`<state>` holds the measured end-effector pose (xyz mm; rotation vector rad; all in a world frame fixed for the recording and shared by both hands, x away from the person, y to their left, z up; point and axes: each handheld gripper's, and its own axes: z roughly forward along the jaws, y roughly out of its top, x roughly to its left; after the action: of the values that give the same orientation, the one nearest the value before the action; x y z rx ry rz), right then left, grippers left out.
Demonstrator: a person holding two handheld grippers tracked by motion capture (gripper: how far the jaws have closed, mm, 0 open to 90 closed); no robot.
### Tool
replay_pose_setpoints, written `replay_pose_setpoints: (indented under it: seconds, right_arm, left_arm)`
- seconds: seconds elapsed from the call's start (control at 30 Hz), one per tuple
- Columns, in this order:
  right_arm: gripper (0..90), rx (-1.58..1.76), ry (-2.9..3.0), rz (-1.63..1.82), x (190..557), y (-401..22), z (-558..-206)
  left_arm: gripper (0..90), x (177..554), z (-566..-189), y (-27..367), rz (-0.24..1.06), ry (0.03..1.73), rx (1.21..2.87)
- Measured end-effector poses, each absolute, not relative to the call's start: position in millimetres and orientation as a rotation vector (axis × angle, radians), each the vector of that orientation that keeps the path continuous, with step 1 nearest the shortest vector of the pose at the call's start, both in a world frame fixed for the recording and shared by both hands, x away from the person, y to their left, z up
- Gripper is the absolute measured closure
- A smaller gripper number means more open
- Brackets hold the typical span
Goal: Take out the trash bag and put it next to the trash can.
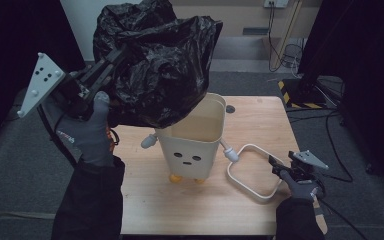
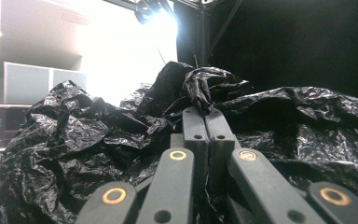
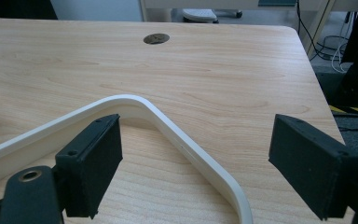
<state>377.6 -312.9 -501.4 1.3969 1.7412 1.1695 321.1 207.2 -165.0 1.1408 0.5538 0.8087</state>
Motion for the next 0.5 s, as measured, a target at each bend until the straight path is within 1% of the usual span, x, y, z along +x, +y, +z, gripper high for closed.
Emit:
replay_pose_setpoints:
  seconds: [0.5]
  right_arm:
    - [17.2,1.397,1.745,1.172,378,-312,-503]
  left_arm:
    - [88.9,323,-179,248,0.874,0.651,1.139]
